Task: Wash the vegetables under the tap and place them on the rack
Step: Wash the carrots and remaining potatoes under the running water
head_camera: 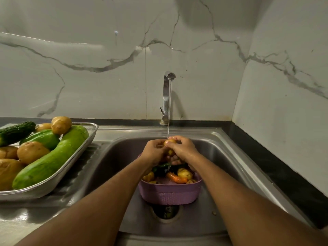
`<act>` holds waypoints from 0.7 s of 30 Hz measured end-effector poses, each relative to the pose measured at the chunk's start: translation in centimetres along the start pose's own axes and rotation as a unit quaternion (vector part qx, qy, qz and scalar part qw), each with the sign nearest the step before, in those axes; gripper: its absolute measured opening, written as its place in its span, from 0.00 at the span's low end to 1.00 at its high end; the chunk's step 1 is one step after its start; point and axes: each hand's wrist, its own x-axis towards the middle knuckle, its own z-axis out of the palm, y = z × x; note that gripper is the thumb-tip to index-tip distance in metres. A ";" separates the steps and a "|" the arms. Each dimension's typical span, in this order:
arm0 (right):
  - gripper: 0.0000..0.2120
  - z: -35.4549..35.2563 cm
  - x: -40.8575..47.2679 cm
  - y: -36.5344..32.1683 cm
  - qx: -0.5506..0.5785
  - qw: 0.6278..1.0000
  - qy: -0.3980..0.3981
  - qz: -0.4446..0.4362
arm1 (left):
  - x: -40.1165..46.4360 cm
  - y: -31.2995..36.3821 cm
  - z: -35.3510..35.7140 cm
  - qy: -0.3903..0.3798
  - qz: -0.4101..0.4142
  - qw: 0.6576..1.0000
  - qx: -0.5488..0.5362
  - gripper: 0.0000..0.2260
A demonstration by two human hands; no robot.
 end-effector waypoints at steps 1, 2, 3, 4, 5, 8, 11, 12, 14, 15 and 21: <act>0.12 0.0 -0.1 -0.1 0.006 1.000 0.012 -0.007 | -0.1 0.1 -0.1 -0.004 0.005 1.000 -0.006 0.11; 0.11 0.2 -0.1 -0.1 0.011 0.999 0.027 -0.018 | -0.3 0.2 -0.3 -0.011 0.010 1.000 -0.011 0.10; 0.10 0.4 -0.1 -0.1 0.010 0.998 0.048 -0.030 | -0.3 0.2 -0.3 -0.015 0.015 1.000 -0.017 0.10; 0.10 0.6 -0.1 -0.1 0.000 0.996 0.074 -0.043 | -0.3 0.2 -0.4 -0.014 0.019 1.000 -0.021 0.10; 0.11 0.9 0.0 -0.2 -0.009 0.994 0.098 -0.050 | -0.3 0.2 -0.4 -0.009 0.024 0.999 -0.023 0.09; 0.12 1.6 0.2 -0.7 0.013 0.992 0.116 -0.041 | -0.4 0.3 -0.3 0.016 0.030 0.999 -0.029 0.09; 0.13 1.5 0.3 -1.2 0.042 0.998 0.039 -0.003 | -0.5 0.5 -0.5 0.040 0.007 0.998 -0.053 0.08; 0.13 1.3 0.4 -1.3 0.050 0.999 0.008 0.010 | -0.4 0.5 -0.6 0.044 -0.004 0.997 -0.062 0.07; 0.15 0.8 0.3 -1.3 0.071 0.997 -0.027 0.023 | -0.3 0.6 -0.6 0.047 -0.017 0.996 -0.069 0.06; 0.15 0.7 0.3 -1.2 0.080 0.996 -0.027 0.024 | -0.1 0.6 -0.5 0.046 -0.019 0.997 -0.065 0.07; 0.08 1.7 -0.1 -1.7 0.085 0.993 0.079 -0.004 | 0.2 0.9 0.5 0.058 0.037 0.997 0.020 0.08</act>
